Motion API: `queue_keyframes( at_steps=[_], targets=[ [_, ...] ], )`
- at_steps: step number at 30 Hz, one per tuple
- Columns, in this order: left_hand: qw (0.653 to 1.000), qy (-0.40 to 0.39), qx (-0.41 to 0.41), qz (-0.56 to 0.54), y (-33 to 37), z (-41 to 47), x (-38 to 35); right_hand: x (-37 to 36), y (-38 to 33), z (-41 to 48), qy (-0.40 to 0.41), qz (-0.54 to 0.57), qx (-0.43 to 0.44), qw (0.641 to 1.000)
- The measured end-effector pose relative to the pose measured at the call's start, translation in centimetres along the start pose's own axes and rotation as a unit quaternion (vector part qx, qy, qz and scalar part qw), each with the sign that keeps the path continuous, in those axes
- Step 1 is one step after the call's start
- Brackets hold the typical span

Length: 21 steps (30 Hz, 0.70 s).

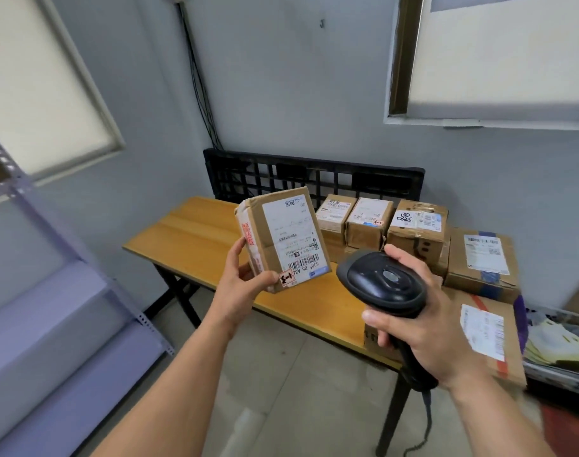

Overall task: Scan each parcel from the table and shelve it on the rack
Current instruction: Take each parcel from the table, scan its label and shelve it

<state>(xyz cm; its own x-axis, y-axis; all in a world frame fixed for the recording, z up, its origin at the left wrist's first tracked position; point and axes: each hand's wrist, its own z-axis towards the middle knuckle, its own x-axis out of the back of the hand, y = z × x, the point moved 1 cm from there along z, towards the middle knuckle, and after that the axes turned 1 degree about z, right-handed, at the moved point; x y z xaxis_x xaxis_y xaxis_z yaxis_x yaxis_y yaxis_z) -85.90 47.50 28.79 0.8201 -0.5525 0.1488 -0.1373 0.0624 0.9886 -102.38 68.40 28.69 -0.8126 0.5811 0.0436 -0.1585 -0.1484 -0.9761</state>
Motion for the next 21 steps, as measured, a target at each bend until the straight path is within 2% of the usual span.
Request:
queue_keyframes(
  at_steps=[12,21],
  targets=[
    [0.997,0.075,-0.003,-0.033,-1.1,-3.6,17.9,-15.2,-3.9,0.2,-0.057,-0.022,0.056,0.997],
    [0.981,0.191,-0.014,-0.029,-3.0,-6.5,32.7,-30.6,-4.7,1.1,-0.159,-0.019,0.081,0.984]
  ],
)
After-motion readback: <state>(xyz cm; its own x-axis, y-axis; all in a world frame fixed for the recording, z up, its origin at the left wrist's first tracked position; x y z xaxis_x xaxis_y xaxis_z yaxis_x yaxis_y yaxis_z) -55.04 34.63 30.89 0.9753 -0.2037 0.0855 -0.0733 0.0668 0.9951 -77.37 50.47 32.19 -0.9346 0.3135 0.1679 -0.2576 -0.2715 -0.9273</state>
